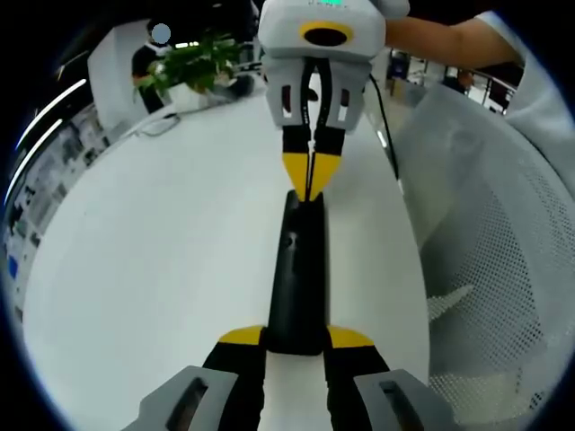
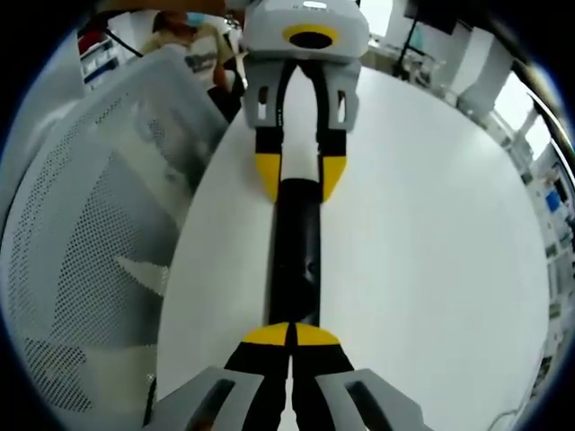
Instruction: Press the specified remote control buttons in sequence, fully releasing each button before pressing the next.
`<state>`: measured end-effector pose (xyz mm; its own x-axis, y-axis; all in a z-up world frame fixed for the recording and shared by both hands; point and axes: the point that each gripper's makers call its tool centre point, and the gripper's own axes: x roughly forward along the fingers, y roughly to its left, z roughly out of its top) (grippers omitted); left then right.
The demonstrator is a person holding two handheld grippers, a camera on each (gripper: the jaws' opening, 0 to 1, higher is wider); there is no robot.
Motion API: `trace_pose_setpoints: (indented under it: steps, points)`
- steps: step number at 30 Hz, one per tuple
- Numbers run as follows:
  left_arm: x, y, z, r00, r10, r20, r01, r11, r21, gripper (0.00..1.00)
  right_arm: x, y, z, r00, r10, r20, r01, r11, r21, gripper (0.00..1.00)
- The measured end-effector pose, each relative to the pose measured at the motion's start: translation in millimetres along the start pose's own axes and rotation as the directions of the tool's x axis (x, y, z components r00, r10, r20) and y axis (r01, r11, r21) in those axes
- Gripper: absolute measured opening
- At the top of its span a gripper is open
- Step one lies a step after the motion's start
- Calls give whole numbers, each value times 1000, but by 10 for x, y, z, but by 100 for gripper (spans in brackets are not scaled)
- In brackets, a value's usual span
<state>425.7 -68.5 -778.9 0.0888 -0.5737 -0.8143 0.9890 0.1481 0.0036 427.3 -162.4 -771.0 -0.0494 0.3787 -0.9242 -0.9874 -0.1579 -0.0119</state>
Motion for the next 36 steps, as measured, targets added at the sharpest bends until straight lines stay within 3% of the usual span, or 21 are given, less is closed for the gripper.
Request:
trace_pose_setpoints:
  steps: [36]
  points:
    - [4,3,6,1000,-1,-9,1,1000,7,23,4,-4,0,1000,-6,-7,6,1000,10,0]
